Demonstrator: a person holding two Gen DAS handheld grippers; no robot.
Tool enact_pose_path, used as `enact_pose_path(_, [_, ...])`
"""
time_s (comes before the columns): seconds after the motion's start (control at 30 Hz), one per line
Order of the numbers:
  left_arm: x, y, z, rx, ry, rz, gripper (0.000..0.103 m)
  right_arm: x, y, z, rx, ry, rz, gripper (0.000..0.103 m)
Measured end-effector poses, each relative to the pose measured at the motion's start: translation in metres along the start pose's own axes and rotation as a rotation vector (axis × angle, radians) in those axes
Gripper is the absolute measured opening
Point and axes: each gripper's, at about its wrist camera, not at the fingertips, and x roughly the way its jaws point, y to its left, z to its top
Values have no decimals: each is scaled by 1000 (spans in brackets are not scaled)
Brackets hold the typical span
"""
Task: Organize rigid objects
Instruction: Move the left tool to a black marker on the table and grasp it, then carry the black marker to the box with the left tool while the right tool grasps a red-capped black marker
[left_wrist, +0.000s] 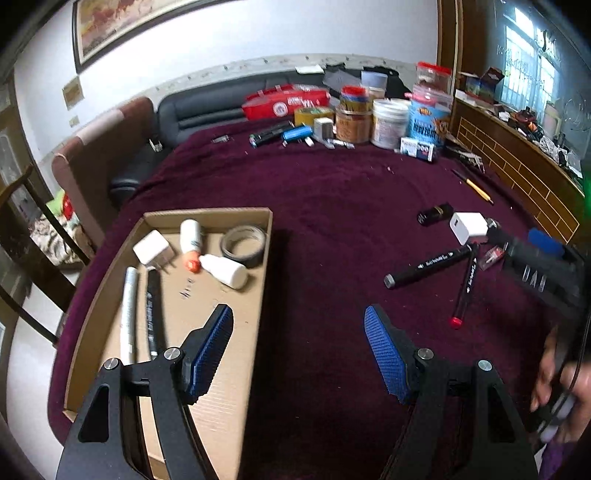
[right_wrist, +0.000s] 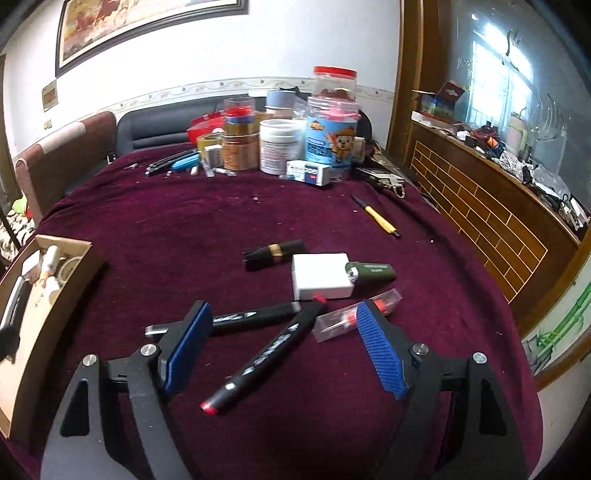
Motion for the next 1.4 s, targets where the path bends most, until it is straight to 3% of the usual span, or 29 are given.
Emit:
enact_pose_path(0.2, [25,-16,8,7,66,-55,68,41,-73,23,174,-3,-49,80])
enact_pose_path(0.37, [55,-52,22,134,61,-96,68,63,-131,11,421,-5,40,80])
enact_pose_path(0.47, [79,-79,34,250,67,-91,68,70,-141,5,493,38,89,80])
enact_pose_path(0.67, [107,-122,42,439,75,-159,66,71,-142,3,505,45,95,80])
enact_pose_path(0.77, [120,-140,40,531,77,-149,57,72,-143,3,507,47,100,80])
enact_pose_path(0.8, [120,-143,42,534,56,-160,49,72,-142,3,505,46,101,80])
enact_pose_path(0.9, [120,-144,45,493,105,-213,15,72,-140,4,487,42,89,80])
enact_pose_path(0.93, [117,-143,43,487,109,-208,12,73,-139,5,480,44,83,80])
enact_pose_path(1.2, [91,-96,12,339,166,-221,12,75,-139,4,475,57,74,80])
enact_pose_path(1.4, [103,-98,18,278,153,-213,20,77,-138,3,464,63,73,80])
